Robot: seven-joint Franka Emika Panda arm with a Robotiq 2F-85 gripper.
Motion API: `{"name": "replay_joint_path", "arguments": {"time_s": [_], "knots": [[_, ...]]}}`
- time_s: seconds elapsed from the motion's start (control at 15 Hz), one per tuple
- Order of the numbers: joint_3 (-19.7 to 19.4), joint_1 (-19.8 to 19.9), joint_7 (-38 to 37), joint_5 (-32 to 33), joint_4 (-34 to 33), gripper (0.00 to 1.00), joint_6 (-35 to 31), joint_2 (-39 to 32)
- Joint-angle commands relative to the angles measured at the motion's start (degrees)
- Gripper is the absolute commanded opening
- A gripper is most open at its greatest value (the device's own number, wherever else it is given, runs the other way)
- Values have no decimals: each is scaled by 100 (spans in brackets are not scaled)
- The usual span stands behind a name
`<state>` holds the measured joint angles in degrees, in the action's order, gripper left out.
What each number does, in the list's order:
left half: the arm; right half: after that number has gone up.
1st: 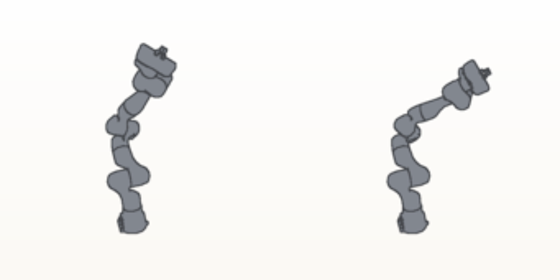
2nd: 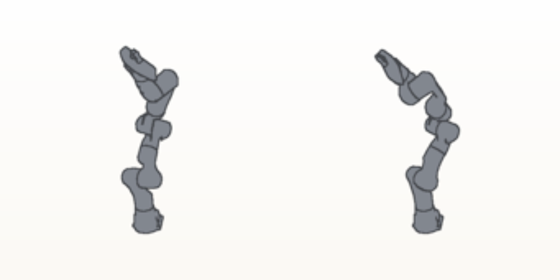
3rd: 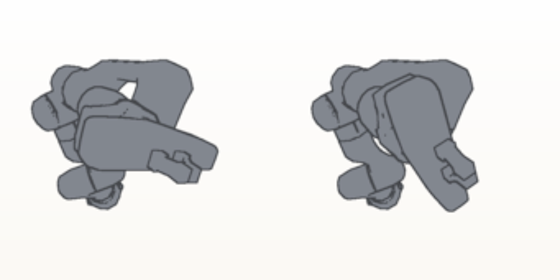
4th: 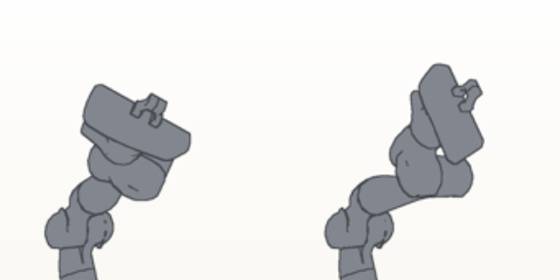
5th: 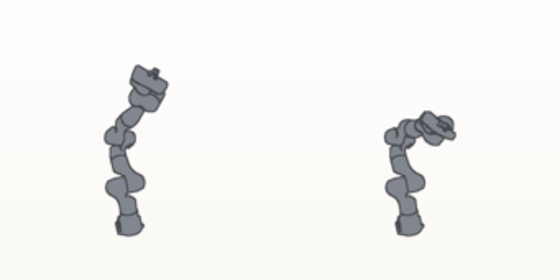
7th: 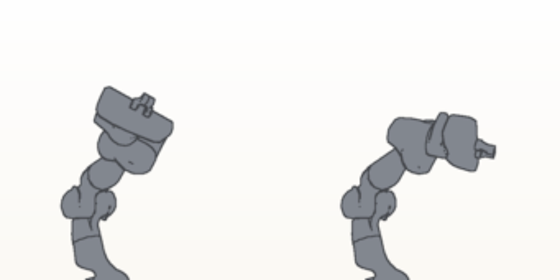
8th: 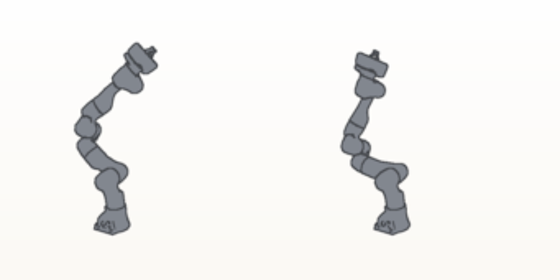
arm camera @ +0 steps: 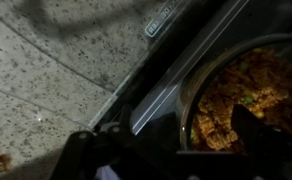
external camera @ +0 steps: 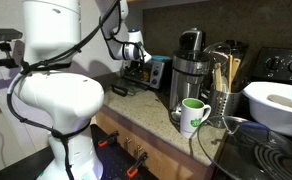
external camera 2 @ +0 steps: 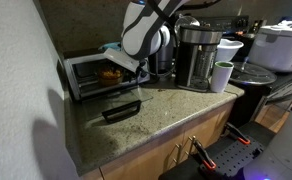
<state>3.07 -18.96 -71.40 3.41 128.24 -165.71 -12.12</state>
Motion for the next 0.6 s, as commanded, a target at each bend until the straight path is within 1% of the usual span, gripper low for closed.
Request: {"name": "replay_joint_path", "arguments": {"time_s": [0.0, 0.4, 0.53], "knots": [[-69, 34, -76, -3, -308, 100, -131, 19], [160, 177, 237, -355, -57, 100, -344, 273], [161, 148, 254, -355, 36, 100, -476, 357]]}}
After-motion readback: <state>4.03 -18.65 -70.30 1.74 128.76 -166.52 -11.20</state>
